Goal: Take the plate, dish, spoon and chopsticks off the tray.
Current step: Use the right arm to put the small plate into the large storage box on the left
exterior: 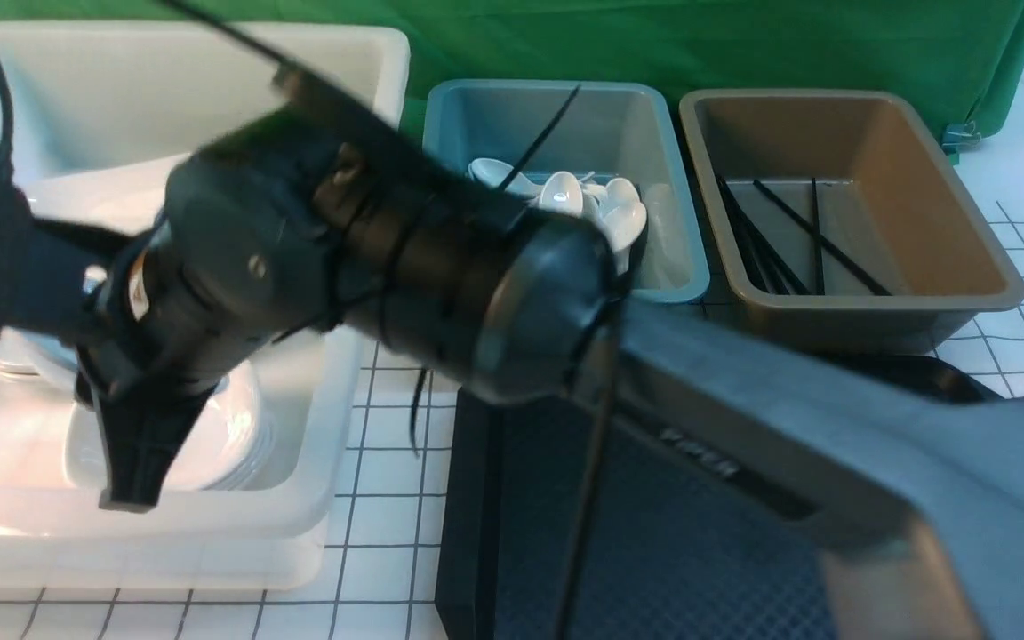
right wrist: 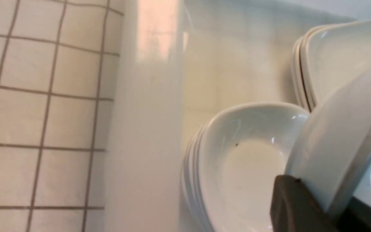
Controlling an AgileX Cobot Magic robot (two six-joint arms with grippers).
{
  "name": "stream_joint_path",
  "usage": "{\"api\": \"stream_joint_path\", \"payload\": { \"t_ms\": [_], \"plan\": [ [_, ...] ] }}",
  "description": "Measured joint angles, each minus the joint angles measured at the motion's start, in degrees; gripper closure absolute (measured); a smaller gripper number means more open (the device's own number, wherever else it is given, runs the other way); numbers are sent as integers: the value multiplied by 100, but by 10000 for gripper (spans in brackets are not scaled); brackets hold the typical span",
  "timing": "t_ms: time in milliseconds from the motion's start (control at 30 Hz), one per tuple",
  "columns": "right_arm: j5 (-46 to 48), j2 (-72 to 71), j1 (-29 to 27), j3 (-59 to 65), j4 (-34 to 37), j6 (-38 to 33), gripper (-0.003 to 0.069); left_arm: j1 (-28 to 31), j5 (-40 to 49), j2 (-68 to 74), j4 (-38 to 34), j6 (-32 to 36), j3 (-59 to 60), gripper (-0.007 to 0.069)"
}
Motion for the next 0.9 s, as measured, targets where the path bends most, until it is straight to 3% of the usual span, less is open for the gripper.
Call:
{"api": "stream_joint_path", "payload": {
  "t_ms": [600,900],
  "plan": [
    [-246,426,-233,-70,-128,320,570,0,0,0,0,-11,0,620],
    [-314,455,-233,-70,-128,525,403,5,0,0,5,-16,0,620]
  ]
}}
